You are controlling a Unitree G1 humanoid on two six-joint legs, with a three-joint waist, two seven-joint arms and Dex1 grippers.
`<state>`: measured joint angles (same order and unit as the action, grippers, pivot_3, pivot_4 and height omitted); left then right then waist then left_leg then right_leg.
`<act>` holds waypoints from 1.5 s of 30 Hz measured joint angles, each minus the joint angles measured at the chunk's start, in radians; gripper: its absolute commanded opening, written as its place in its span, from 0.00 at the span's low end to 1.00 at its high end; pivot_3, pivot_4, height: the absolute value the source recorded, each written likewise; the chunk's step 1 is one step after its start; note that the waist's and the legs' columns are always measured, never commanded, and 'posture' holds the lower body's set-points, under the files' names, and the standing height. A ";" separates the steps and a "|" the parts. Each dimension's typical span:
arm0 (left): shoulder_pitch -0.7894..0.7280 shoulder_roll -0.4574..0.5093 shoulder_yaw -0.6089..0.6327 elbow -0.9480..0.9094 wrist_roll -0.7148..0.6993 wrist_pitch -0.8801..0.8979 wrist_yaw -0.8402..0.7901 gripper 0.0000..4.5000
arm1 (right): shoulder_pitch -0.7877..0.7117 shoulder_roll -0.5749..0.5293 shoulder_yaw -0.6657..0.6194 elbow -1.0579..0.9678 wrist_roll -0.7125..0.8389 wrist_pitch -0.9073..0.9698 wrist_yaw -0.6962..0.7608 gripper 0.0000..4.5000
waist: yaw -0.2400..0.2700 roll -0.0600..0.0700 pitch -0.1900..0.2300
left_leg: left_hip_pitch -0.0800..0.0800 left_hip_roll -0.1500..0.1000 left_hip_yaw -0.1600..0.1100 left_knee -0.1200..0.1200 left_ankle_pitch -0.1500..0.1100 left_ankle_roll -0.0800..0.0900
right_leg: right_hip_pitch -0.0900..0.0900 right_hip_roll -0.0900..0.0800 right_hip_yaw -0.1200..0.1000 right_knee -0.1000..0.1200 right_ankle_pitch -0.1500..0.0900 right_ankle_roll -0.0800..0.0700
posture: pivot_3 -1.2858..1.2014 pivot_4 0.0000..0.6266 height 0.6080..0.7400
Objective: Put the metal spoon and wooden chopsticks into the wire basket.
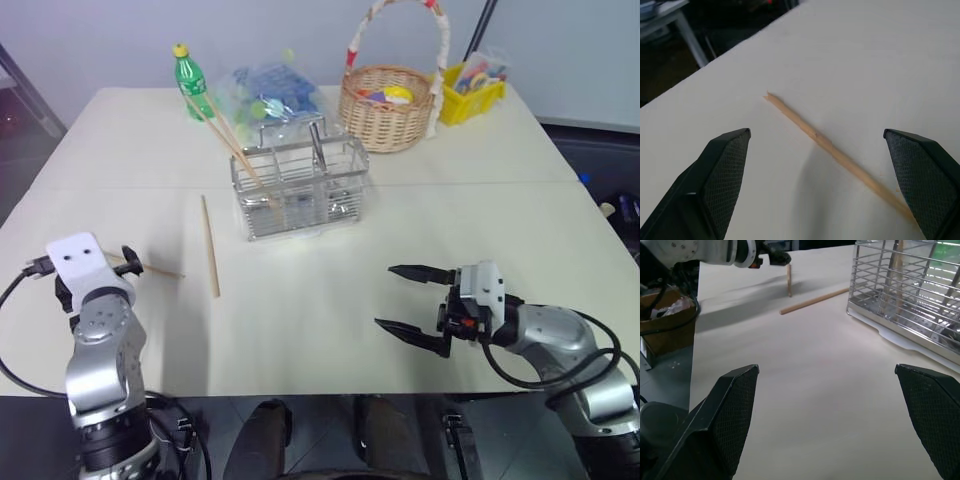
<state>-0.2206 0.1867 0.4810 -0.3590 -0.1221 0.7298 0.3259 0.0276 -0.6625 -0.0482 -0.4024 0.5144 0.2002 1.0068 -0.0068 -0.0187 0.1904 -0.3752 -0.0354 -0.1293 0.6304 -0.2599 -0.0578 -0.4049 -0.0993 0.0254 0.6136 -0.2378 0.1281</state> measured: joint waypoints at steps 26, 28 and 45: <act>-0.310 -0.049 0.203 0.472 -0.074 -0.082 0.230 1.00 | 0.007 0.041 0.042 0.000 -0.052 -0.021 -0.064 0.99 | -0.005 -0.001 0.000 | 0.001 0.000 0.000 0.000 0.001 -0.001 | 0.000 0.000 0.000 0.002 0.000 0.001 | 0.52 0.24 1.00; -0.335 -0.045 0.224 0.485 -0.091 -0.079 0.251 1.00 | 0.008 0.048 0.044 0.000 -0.059 -0.021 -0.072 0.99 | -0.004 -0.001 0.000 | 0.001 0.000 0.000 0.000 0.001 -0.001 | 0.000 0.000 0.000 0.002 0.000 0.001 | 0.52 0.24 1.00; -0.494 0.015 0.365 0.545 -0.221 0.102 0.450 1.00 | 0.007 0.055 0.063 -0.005 -0.062 -0.021 -0.100 0.99 | -0.006 -0.001 -0.001 | 0.002 0.000 0.000 0.001 0.001 -0.002 | 0.000 0.000 0.000 0.003 0.000 0.001 | 0.52 0.24 1.00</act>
<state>-0.7148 0.2014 0.8460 0.1864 -0.3427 0.8314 0.7762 0.0344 -0.6079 0.0145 -0.4075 0.4526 0.1797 0.9067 -0.0132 -0.0196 0.1896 -0.3736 -0.0358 -0.1294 0.6309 -0.2588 -0.0598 -0.4048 -0.0993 0.0255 0.6162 -0.2373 0.1291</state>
